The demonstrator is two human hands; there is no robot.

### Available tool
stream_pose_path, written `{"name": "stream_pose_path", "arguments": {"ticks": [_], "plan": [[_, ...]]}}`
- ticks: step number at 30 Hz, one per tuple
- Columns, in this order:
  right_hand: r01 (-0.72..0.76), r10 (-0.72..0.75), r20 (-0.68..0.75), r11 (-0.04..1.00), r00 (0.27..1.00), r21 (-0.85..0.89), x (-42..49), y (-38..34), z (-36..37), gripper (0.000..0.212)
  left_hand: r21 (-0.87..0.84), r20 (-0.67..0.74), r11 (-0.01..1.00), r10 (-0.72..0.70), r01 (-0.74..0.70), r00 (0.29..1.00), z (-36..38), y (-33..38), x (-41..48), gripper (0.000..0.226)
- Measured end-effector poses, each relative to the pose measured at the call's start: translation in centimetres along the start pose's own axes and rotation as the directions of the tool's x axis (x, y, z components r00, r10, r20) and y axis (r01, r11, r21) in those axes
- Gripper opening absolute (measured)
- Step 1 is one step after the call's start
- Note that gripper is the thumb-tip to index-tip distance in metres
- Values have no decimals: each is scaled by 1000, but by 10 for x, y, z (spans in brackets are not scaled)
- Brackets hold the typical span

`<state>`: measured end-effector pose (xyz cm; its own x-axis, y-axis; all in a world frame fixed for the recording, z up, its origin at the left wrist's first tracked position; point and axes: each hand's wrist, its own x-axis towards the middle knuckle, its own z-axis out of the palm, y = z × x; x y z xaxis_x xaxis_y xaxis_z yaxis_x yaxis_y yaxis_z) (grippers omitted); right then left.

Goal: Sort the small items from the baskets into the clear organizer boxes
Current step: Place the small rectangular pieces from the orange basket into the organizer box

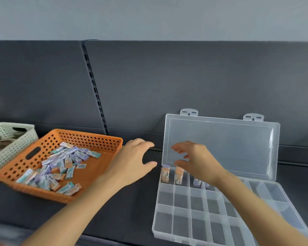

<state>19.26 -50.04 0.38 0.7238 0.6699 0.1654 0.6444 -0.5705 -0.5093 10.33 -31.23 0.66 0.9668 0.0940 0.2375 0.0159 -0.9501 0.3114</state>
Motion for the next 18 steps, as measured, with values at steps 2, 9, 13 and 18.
{"name": "stream_pose_path", "arguments": {"ticks": [2, 9, 13, 18], "plan": [[25, -25, 8, 1000, 1000, 13, 7, -17, 7, 43, 8, -24, 999, -36, 36, 999, -12, -18, -7, 55], [107, -108, 16, 992, 994, 72, 36, -79, 32, 43, 20, -20, 993, -115, 115, 993, -44, -82, -34, 49], [172, -176, 38, 982, 984, 75, 54, -116, 56, 40, 35, 17, 984, -175, 174, 985, -62, -131, -52, 46], [172, -175, 88, 984, 981, 47, 76, -149, 91, 39, 41, 88, 966, -256, 254, 963, -78, -194, -70, 42]]}}
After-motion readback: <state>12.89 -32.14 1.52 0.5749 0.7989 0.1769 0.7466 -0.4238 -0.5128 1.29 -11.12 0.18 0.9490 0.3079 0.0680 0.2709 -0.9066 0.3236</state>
